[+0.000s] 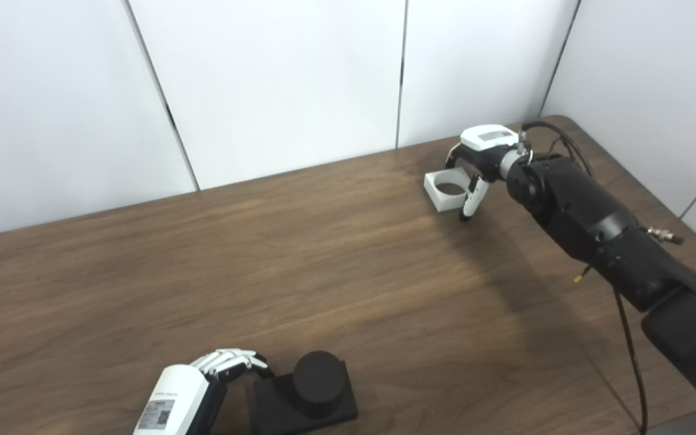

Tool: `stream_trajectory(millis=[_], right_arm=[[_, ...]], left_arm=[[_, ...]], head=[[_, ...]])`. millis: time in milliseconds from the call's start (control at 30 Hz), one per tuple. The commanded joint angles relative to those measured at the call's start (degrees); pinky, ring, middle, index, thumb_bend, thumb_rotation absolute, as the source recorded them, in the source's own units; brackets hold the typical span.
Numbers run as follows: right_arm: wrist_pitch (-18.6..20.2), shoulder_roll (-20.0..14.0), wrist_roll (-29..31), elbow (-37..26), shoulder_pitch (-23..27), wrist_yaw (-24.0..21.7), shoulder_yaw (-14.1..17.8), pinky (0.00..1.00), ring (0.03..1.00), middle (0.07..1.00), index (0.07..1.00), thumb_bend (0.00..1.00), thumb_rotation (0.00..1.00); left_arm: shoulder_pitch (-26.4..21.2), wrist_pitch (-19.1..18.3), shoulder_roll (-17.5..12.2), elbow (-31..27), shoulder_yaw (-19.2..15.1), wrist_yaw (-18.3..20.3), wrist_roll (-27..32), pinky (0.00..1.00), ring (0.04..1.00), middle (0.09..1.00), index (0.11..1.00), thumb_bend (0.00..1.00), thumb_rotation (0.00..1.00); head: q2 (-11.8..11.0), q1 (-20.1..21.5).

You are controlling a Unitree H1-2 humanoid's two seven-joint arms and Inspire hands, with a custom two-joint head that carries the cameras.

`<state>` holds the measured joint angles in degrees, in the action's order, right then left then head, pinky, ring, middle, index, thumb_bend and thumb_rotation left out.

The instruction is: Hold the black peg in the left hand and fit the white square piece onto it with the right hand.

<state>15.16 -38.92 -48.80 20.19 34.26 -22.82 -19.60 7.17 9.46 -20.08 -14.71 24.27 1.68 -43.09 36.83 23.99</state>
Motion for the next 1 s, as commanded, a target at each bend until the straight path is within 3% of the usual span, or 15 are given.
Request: stream_trajectory(millis=[0,200,233,300,467,567,800,967], right_arm=[[-0.78,-1.33,-0.39,-0.79,1.77,0.5,0.01,0.82,0.913,0.886,0.734,0.8,0.2],[-3.04,-0.67,0.48,-0.72,1.1,2.98,0.2,0.79,0.892,0.852,0.647,0.8,0.16],[-3.35,-0.53,0.7,-0.64,0.99,3.42,0.38,0.79,0.885,0.836,0.555,0.64,0.15],[-3.98,-0.1,0.47,-0.67,0.52,5.26,0.48,0.77,0.853,0.8,0.501,0.55,0.13],[-3.37,0.59,-0.02,-0.75,-0.05,6.93,0.16,0.68,0.791,0.79,0.485,0.52,0.12],[-4.08,0.45,0.06,-0.61,-0.24,7.41,0.0,0.74,0.808,0.769,0.484,0.52,0.12],[-4.05,-0.21,0.21,-0.58,-1.05,8.02,0.7,0.68,0.789,0.784,0.485,0.52,0.13],[-5.35,-1.76,1.38,-1.43,-1.79,7.71,1.68,0.72,0.81,0.771,0.484,0.52,0.13]], left_arm=[[1.96,-0.41,-0.5,-0.09,1.36,4.24,-0.07,0.65,0.745,0.713,0.486,0.51,0.04],[2.12,-0.65,-0.32,-0.59,1.27,4.83,-0.07,0.64,0.746,0.713,0.486,0.51,0.04],[2.13,-0.58,-0.32,-0.61,1.28,4.83,-0.08,0.65,0.746,0.713,0.486,0.51,0.04],[2.19,-0.52,-0.22,-0.64,1.27,4.67,-0.27,0.65,0.745,0.711,0.486,0.51,0.04],[2.2,-0.58,0.04,-0.61,1.33,4.63,-0.78,0.66,0.747,0.712,0.486,0.51,0.04],[2.21,-0.36,0.26,-0.51,1.37,4.23,-1.12,0.66,0.745,0.71,0.486,0.51,0.04],[2.23,-0.8,1.01,-0.79,1.46,4.55,-1.73,0.66,0.747,0.714,0.486,0.51,0.04],[2.15,-0.58,1.52,-0.91,1.61,4.45,-1.84,0.66,0.743,0.711,0.486,0.51,0.04]], head=[[0.0,0.02],[0.08,-0.14],[0.08,-0.14],[0.08,-0.19],[0.13,-0.33],[0.12,-0.49],[0.33,-1.07],[0.96,-2.52]])
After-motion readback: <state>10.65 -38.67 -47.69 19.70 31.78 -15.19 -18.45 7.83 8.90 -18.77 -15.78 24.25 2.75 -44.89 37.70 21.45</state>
